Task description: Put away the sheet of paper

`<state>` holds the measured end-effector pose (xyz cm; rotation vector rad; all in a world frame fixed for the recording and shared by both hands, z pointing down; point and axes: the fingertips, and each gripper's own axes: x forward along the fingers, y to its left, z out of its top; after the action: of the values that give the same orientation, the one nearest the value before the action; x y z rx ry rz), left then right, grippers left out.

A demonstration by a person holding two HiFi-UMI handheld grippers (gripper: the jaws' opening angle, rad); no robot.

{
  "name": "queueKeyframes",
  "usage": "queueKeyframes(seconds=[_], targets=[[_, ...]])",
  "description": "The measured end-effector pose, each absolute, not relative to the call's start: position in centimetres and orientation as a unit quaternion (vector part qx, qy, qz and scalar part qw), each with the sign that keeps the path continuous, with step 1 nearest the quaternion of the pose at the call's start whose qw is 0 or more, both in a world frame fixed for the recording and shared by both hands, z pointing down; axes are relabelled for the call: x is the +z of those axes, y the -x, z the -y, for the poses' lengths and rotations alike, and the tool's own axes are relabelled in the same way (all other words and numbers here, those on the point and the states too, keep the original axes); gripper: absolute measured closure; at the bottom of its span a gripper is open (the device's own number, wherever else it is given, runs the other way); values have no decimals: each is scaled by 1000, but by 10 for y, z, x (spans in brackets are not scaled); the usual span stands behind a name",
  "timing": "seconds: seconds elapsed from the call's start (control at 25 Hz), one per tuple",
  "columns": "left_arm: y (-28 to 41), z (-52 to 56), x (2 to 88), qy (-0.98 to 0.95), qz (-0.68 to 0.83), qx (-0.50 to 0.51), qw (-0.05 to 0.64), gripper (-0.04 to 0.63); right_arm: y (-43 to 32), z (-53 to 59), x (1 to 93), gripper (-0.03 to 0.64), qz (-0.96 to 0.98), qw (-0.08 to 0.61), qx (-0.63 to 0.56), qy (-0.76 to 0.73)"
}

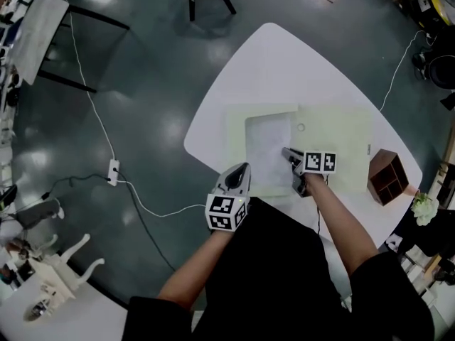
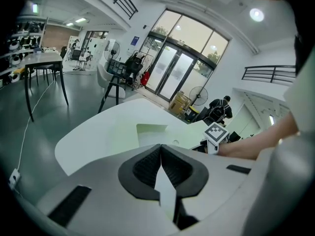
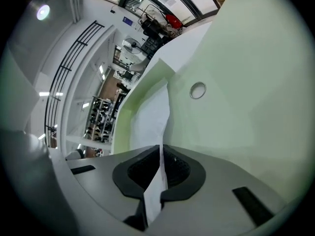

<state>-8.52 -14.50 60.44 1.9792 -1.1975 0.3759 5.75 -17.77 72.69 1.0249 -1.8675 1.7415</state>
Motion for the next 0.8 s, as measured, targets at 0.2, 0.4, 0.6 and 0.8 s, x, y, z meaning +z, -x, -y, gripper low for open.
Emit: queueKeyframes(seconds=[0.2, 0.4, 0.6, 0.8], targets=[[85, 154, 601, -785, 465, 148, 383, 592, -54, 175, 731, 614, 663, 211, 617, -368], [86, 167, 600, -792, 459, 146, 374, 592, -47, 164, 735, 614, 659, 211, 624, -363], [95, 174, 604, -791, 460, 147, 375, 592, -42, 162, 737, 612, 665, 217, 614, -366], [101, 177, 608, -790, 459, 150, 377, 592, -46, 166, 729, 496, 672, 220, 602, -370]])
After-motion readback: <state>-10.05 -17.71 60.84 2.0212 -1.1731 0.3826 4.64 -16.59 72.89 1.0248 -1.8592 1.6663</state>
